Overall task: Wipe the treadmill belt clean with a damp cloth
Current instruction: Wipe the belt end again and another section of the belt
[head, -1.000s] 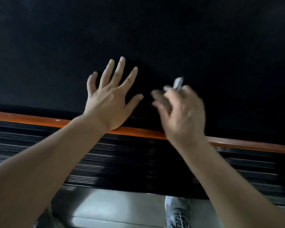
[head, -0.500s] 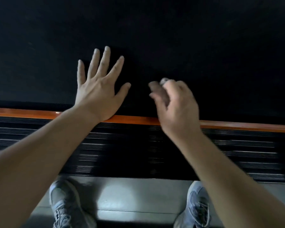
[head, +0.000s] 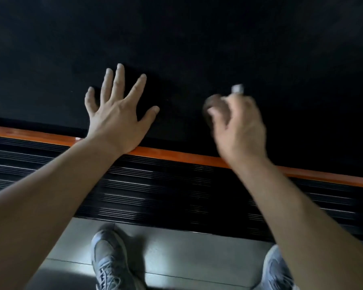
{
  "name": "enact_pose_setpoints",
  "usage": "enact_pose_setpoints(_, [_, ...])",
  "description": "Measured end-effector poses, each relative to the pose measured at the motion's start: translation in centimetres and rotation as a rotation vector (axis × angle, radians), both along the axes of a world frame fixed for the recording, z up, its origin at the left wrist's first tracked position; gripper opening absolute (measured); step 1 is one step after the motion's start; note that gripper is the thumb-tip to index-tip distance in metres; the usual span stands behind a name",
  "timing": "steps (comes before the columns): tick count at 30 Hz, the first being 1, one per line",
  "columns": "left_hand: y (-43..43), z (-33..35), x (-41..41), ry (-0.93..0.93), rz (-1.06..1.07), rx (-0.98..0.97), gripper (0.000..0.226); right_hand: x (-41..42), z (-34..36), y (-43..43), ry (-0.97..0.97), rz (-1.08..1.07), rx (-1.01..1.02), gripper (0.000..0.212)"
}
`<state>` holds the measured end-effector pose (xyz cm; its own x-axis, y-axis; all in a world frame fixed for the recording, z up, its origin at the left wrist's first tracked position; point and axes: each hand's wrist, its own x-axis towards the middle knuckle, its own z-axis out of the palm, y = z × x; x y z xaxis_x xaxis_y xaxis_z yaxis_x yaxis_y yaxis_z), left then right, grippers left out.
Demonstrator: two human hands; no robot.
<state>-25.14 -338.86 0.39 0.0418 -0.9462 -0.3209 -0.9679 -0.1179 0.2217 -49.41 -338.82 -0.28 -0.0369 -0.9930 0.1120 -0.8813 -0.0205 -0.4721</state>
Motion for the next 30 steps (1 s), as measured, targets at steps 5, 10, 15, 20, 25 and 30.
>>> enact_pose_setpoints(5, [-0.2,-0.1,3.2,0.005,0.011,-0.002,0.072,2.4,0.5,-2.4,0.132,-0.276,0.003,0.029])
enact_pose_setpoints(10, [-0.2,-0.2,6.8,-0.008,-0.009,-0.007,0.071,10.7,0.1,1.6,-0.023,0.172,0.032,0.028])
enact_pose_setpoints(15, [-0.1,-0.1,10.3,-0.003,0.013,-0.007,0.073,6.4,0.6,-2.5,0.058,-0.222,0.045,0.027])
enact_pose_setpoints(20, [-0.3,-0.2,12.2,0.01,-0.015,-0.021,0.073,15.5,0.5,0.9,-0.006,0.016,-0.02,0.027])
enact_pose_setpoints(25, [-0.1,-0.1,15.9,-0.001,0.028,-0.006,0.075,16.8,0.4,0.5,-0.003,0.052,0.053,0.032])
enact_pose_setpoints(30, [0.1,-0.1,18.7,0.008,0.055,-0.016,0.074,15.0,0.8,-2.8,0.052,-0.315,0.061,0.03])
